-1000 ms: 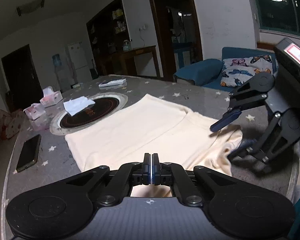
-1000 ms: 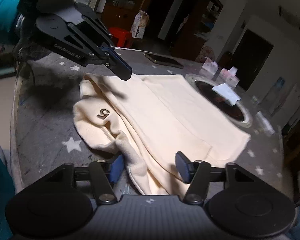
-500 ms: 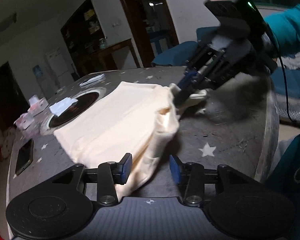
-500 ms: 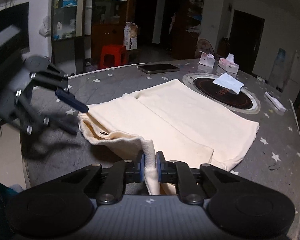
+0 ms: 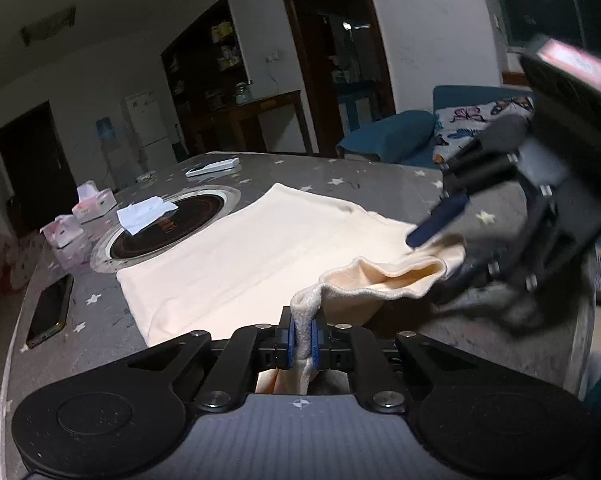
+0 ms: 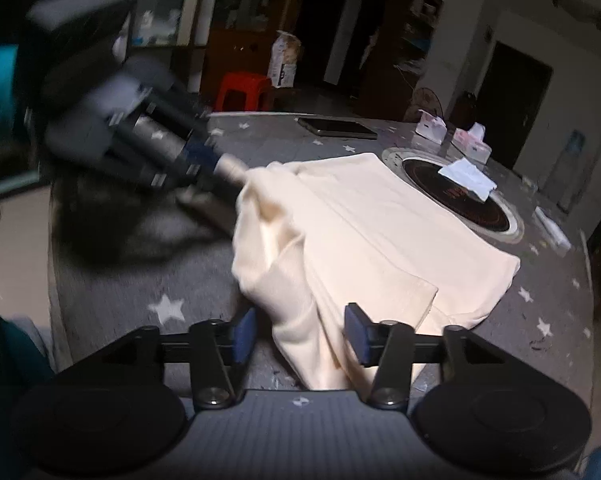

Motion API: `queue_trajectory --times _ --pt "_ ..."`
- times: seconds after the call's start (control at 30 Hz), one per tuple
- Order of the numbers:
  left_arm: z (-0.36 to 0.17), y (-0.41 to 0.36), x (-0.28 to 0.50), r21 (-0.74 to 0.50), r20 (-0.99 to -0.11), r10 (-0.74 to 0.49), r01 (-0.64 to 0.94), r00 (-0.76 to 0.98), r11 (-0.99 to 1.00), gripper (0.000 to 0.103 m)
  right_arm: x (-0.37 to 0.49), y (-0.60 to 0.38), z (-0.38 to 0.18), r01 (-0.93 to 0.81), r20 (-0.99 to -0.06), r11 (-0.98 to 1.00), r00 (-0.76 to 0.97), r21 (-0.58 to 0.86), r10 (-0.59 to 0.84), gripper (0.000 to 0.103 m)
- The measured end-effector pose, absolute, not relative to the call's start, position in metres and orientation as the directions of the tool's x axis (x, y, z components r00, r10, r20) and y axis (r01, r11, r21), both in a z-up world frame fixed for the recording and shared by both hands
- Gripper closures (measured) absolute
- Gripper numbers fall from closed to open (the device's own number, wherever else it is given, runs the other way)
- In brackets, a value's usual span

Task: Fold clothes
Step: 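Lift the shirt side with both tools and fold it over onto the body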

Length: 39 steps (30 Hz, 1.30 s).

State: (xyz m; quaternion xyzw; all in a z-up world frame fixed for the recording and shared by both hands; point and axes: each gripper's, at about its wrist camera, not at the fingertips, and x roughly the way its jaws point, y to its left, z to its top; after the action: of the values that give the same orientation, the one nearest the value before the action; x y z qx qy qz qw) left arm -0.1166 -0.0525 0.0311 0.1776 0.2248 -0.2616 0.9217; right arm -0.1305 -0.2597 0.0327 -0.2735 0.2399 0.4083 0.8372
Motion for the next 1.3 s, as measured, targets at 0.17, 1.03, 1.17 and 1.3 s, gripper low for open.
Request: queue_trajectory --times 0.17,1.03,1.17,1.3 --pt "0.036 -0.05 -0.108 0.169 -0.51 -0.408 0.553 0.757 0.816 0.095 -0.131 -0.25 0.021 -0.784 -0.588 0.503 0.612 -0.365 0.528 0.056" --pt "0.01 -0.042 -0.15 0.379 -0.531 -0.311 0.549 0.788 0.745 0.098 -0.109 -0.259 0.041 -0.789 -0.61 0.596 0.548 -0.15 0.573 0.093" --pt "0.025 -0.035 -0.164 0.335 -0.525 -0.338 0.554 0.781 0.762 0.098 -0.128 -0.264 0.054 -0.807 -0.601 0.57 0.533 -0.151 0.595 0.093" --pt "0.045 -0.029 -0.193 0.276 -0.531 -0.381 0.579 0.757 0.767 0.098 -0.156 -0.27 0.075 -0.839 -0.614 0.528 0.486 -0.129 0.622 0.093"
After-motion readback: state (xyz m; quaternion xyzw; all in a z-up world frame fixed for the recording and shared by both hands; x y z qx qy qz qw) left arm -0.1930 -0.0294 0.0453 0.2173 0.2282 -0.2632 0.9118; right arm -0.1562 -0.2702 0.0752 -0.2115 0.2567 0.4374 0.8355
